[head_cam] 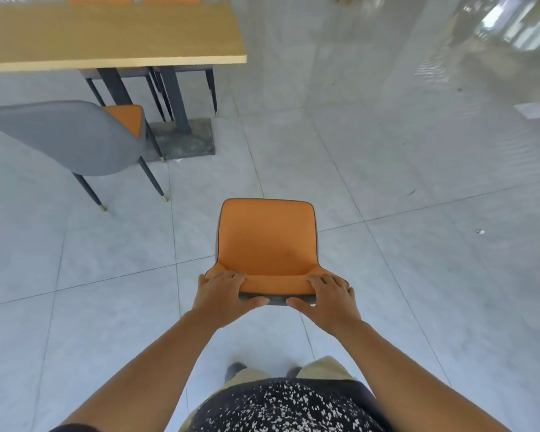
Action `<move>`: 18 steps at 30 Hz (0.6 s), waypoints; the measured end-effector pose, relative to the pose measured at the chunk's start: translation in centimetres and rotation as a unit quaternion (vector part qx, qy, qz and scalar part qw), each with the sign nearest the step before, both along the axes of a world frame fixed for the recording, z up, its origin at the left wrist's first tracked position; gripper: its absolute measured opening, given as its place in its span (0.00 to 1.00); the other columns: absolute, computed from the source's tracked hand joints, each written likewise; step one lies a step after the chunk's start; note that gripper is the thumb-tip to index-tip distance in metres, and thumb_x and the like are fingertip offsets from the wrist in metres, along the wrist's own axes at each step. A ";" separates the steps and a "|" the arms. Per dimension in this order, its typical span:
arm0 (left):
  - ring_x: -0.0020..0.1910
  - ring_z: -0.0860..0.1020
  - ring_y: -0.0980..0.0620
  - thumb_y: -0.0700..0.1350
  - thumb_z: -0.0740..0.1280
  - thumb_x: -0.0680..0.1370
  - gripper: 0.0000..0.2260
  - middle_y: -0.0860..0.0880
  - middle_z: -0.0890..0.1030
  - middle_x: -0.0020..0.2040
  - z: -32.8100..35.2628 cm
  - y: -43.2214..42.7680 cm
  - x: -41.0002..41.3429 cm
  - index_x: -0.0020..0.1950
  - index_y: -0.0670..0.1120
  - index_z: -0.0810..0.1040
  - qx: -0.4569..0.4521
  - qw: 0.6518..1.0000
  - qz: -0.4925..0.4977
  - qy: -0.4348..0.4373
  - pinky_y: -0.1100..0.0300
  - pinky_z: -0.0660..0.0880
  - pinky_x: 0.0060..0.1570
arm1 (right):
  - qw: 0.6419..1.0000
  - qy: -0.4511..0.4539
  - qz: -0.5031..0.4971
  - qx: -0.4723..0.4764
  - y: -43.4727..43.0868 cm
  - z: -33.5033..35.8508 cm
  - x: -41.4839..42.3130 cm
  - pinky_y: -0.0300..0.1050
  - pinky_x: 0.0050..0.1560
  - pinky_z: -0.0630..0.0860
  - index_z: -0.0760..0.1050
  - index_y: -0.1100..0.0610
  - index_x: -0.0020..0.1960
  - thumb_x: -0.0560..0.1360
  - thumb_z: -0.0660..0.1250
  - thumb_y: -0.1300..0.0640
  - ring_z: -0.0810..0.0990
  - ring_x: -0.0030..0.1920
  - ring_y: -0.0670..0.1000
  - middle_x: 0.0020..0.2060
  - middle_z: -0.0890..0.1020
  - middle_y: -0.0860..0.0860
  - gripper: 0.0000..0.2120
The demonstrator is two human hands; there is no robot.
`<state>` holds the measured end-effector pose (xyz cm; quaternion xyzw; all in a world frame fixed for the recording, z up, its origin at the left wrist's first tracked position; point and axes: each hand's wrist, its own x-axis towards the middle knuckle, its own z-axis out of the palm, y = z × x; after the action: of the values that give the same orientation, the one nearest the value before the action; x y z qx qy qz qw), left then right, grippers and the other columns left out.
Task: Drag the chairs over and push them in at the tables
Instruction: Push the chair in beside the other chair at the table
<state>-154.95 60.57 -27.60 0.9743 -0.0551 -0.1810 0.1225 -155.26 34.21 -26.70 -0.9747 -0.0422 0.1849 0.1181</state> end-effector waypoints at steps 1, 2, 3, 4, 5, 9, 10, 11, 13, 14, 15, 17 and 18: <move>0.65 0.72 0.49 0.83 0.46 0.66 0.40 0.56 0.79 0.62 -0.1 0.0 -0.1 0.61 0.56 0.75 0.002 1.000 0.003 -0.008 0.44 0.64 0.64 | 1.000 -0.001 -0.001 0.003 0.0 -0.1 0.0 0.60 0.67 0.65 0.69 0.43 0.66 0.66 0.47 0.17 0.66 0.69 0.54 0.66 0.74 0.45 0.42; 0.65 0.72 0.48 0.83 0.46 0.66 0.40 0.56 0.79 0.61 -0.2 -0.1 -0.2 0.61 0.56 0.75 0.003 1.000 0.007 -0.015 0.44 0.65 0.63 | 1.000 -0.003 -0.001 0.002 -0.1 -0.2 0.0 0.61 0.67 0.64 0.69 0.43 0.66 0.66 0.46 0.18 0.66 0.69 0.54 0.66 0.74 0.45 0.42; 0.65 0.72 0.48 0.82 0.46 0.67 0.40 0.56 0.79 0.61 -0.3 -0.1 -0.4 0.61 0.56 0.75 0.003 1.000 0.013 -0.020 0.44 0.65 0.63 | 1.000 -0.005 0.001 -0.003 0.0 -0.3 0.0 0.61 0.67 0.64 0.69 0.44 0.66 0.66 0.46 0.18 0.66 0.69 0.54 0.66 0.74 0.45 0.42; 0.66 0.71 0.48 0.82 0.46 0.67 0.41 0.55 0.79 0.61 -0.4 -0.2 -0.6 0.62 0.55 0.75 0.000 1.000 0.019 -0.020 0.44 0.66 0.63 | 1.000 -0.008 0.003 -0.012 0.0 -0.4 -0.1 0.60 0.67 0.64 0.69 0.44 0.66 0.66 0.45 0.18 0.66 0.69 0.54 0.66 0.74 0.45 0.42; 0.66 0.71 0.48 0.82 0.46 0.67 0.41 0.55 0.79 0.62 -0.5 -0.2 -0.8 0.62 0.55 0.75 -0.002 1.000 0.022 -0.018 0.44 0.67 0.63 | 1.000 -0.015 0.005 -0.020 0.0 -0.6 -0.2 0.60 0.67 0.64 0.70 0.45 0.66 0.66 0.45 0.18 0.67 0.69 0.55 0.65 0.74 0.45 0.43; 0.67 0.71 0.49 0.82 0.46 0.67 0.41 0.56 0.78 0.64 -0.8 -0.1 -0.7 0.65 0.55 0.74 -0.001 1.000 0.027 -0.011 0.44 0.69 0.63 | 0.997 -0.078 0.000 0.014 -0.1 -1.8 -0.4 0.62 0.63 0.66 0.76 0.49 0.61 0.67 0.45 0.17 0.71 0.65 0.57 0.59 0.78 0.47 0.44; 0.66 0.71 0.50 0.82 0.46 0.67 0.42 0.57 0.77 0.65 -0.8 -0.1 -0.5 0.66 0.55 0.74 0.001 0.999 0.031 -0.011 0.44 0.68 0.63 | 0.996 -0.089 0.001 0.025 -0.1 -1.9 -0.2 0.62 0.61 0.67 0.77 0.49 0.59 0.67 0.46 0.17 0.72 0.64 0.57 0.58 0.79 0.47 0.44; 0.66 0.72 0.50 0.82 0.46 0.67 0.42 0.57 0.77 0.65 -0.8 -0.1 -0.3 0.66 0.55 0.74 0.003 0.999 0.036 -0.013 0.44 0.68 0.63 | 0.995 -0.097 0.002 0.032 0.0 -2.0 0.2 0.63 0.60 0.67 0.78 0.50 0.58 0.68 0.46 0.18 0.73 0.63 0.57 0.57 0.79 0.47 0.43; 0.66 0.72 0.51 0.82 0.44 0.67 0.44 0.58 0.77 0.65 -0.8 -0.2 0.2 0.67 0.55 0.73 0.006 0.999 0.044 -0.018 0.45 0.68 0.63 | 0.995 -0.097 0.007 0.037 -0.1 -2.0 1.3 0.63 0.60 0.67 0.78 0.50 0.57 0.67 0.46 0.17 0.73 0.62 0.57 0.56 0.79 0.47 0.44; 0.67 0.72 0.51 0.82 0.44 0.66 0.44 0.58 0.77 0.65 -0.7 -0.4 0.7 0.67 0.55 0.73 0.008 0.999 0.048 -0.018 0.45 0.68 0.63 | 0.995 -0.095 0.010 0.036 -0.2 -1.9 2.0 0.63 0.60 0.67 0.78 0.49 0.58 0.67 0.45 0.17 0.72 0.63 0.57 0.57 0.79 0.47 0.44; 0.67 0.71 0.51 0.82 0.44 0.66 0.44 0.58 0.77 0.65 -0.6 -0.6 1.3 0.67 0.55 0.73 0.009 0.998 0.053 -0.017 0.45 0.68 0.64 | 0.996 -0.088 0.015 0.031 -0.4 -1.8 2.8 0.63 0.61 0.66 0.77 0.49 0.59 0.66 0.43 0.16 0.71 0.64 0.57 0.57 0.78 0.47 0.45; 0.68 0.70 0.50 0.82 0.45 0.67 0.43 0.57 0.77 0.66 -0.5 -1.1 2.3 0.67 0.55 0.73 0.012 0.998 0.063 -0.013 0.46 0.68 0.64 | 0.997 -0.068 0.031 0.016 -0.9 -1.7 4.3 0.63 0.63 0.64 0.76 0.48 0.61 0.65 0.41 0.16 0.69 0.66 0.55 0.60 0.77 0.46 0.47; 0.69 0.70 0.50 0.82 0.46 0.67 0.43 0.57 0.77 0.66 -0.5 -1.3 2.6 0.67 0.55 0.74 0.015 0.998 0.068 -0.013 0.46 0.68 0.64 | 0.997 -0.060 0.039 0.011 -1.1 -1.7 5.0 0.63 0.64 0.63 0.75 0.47 0.62 0.65 0.40 0.16 0.68 0.66 0.55 0.60 0.76 0.45 0.47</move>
<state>-152.32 59.25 -28.12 0.9798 0.0121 -0.1601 0.1194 -150.25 33.13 -28.45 -0.9803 -0.0891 0.1301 0.1192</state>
